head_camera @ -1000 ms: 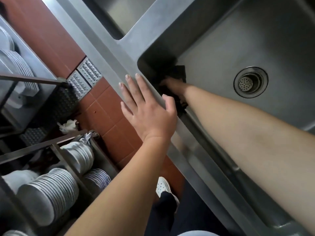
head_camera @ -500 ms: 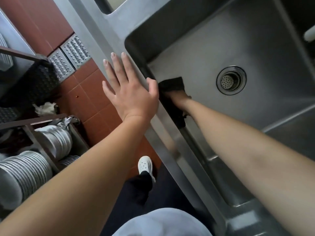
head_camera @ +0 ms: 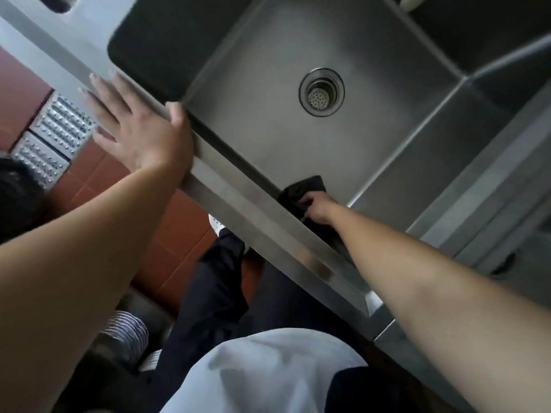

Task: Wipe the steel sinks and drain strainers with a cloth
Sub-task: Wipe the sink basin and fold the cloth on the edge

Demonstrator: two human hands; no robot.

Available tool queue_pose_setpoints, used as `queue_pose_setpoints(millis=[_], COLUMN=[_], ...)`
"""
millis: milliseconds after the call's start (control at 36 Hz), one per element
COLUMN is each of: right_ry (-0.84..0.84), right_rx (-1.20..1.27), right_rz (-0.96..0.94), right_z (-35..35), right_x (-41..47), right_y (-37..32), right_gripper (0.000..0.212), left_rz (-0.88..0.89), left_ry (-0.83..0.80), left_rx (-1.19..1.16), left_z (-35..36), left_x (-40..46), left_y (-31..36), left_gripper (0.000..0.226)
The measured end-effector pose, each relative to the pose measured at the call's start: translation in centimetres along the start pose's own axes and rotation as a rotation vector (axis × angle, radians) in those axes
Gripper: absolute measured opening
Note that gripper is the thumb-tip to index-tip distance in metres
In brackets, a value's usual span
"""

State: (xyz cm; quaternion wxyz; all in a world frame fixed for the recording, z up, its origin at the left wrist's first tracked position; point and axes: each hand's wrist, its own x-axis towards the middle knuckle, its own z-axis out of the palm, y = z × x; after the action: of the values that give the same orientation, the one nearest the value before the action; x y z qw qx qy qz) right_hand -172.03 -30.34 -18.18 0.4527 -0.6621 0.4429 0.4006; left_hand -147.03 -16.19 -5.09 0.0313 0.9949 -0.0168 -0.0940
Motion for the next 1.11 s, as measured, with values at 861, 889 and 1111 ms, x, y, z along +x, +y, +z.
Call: queue_pose_setpoints(millis=[861, 889, 1111], right_ry=[0.083, 0.139, 0.431], right_rx=[-0.001, -0.026, -0.046], right_rz=[-0.322, -0.329, -0.439], right_z=[-5.4, -5.0, 2.4], right_x=[-16.6, -17.6, -23.7], right_y=[0.6, 0.6, -1.3], right_gripper=[0.028, 0.028, 0.038], left_rz=[0.800, 0.810, 0.870], left_ry=[-0.403, -0.401, -0.407], left_rx=[0.227, 0.243, 0.230], left_z=[-2.5, -2.3, -0.7], left_x=[-7.5, -7.3, -6.6], left_y=[-3.1, -3.4, -4.1], left_gripper=[0.061, 0.062, 0.065])
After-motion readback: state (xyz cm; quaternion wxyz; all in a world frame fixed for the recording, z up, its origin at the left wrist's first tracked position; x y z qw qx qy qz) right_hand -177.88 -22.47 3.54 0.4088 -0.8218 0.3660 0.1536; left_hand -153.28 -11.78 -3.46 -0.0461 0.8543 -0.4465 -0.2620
